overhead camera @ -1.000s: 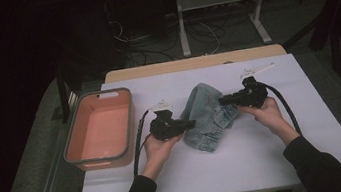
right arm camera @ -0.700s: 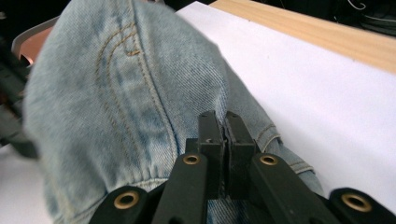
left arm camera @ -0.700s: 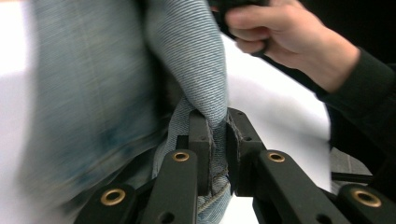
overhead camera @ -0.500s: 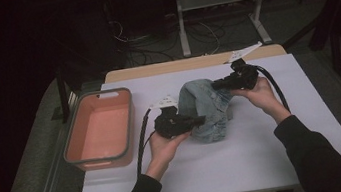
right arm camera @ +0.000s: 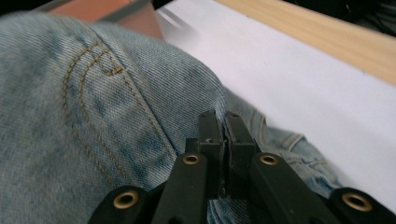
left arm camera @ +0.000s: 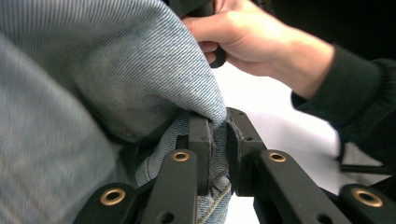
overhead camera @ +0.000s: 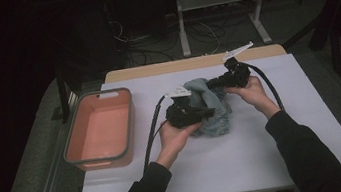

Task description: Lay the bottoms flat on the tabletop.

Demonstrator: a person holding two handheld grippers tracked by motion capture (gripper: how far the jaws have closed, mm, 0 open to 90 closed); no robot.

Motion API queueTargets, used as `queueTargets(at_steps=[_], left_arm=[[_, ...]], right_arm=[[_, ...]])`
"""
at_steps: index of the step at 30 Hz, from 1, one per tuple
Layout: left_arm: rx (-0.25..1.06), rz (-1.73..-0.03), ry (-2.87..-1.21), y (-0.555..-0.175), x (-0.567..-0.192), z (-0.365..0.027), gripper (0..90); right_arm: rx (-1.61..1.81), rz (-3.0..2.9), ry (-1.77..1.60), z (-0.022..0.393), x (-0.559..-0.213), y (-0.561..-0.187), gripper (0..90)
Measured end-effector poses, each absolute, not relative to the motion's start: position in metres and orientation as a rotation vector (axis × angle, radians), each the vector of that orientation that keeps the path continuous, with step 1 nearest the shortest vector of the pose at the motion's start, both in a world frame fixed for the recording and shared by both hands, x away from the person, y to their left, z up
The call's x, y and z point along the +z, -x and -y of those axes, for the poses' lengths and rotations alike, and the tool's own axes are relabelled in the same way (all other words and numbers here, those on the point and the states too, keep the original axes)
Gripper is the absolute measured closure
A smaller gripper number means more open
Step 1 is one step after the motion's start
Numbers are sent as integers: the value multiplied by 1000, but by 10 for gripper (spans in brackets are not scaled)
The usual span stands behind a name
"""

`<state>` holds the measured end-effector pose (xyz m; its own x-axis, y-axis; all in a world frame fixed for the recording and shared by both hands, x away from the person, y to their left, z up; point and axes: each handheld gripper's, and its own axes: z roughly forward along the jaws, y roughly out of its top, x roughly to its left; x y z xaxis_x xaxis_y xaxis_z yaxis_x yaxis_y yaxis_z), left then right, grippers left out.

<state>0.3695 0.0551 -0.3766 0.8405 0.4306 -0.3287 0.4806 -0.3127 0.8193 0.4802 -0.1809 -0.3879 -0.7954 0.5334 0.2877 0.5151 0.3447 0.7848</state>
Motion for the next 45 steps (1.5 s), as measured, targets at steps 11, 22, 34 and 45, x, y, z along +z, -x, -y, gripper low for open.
queueTargets(at_steps=[11,22,34,45], left_arm=[[-82,-659,-1966,-375,-384,-35,808],[-80,-657,-1958,-377,-383,-28,808],[-85,-668,-1950,-387,-383,-16,806],[-100,-696,-1938,-394,-383,0,805]], right_arm=[[1562,-2489,-1134,197,-405,-478,790],[1549,-2357,-1199,220,-390,-458,575],[1594,-2258,-1232,248,-388,-403,396],[1628,-2259,-1212,254,-392,-355,295]])
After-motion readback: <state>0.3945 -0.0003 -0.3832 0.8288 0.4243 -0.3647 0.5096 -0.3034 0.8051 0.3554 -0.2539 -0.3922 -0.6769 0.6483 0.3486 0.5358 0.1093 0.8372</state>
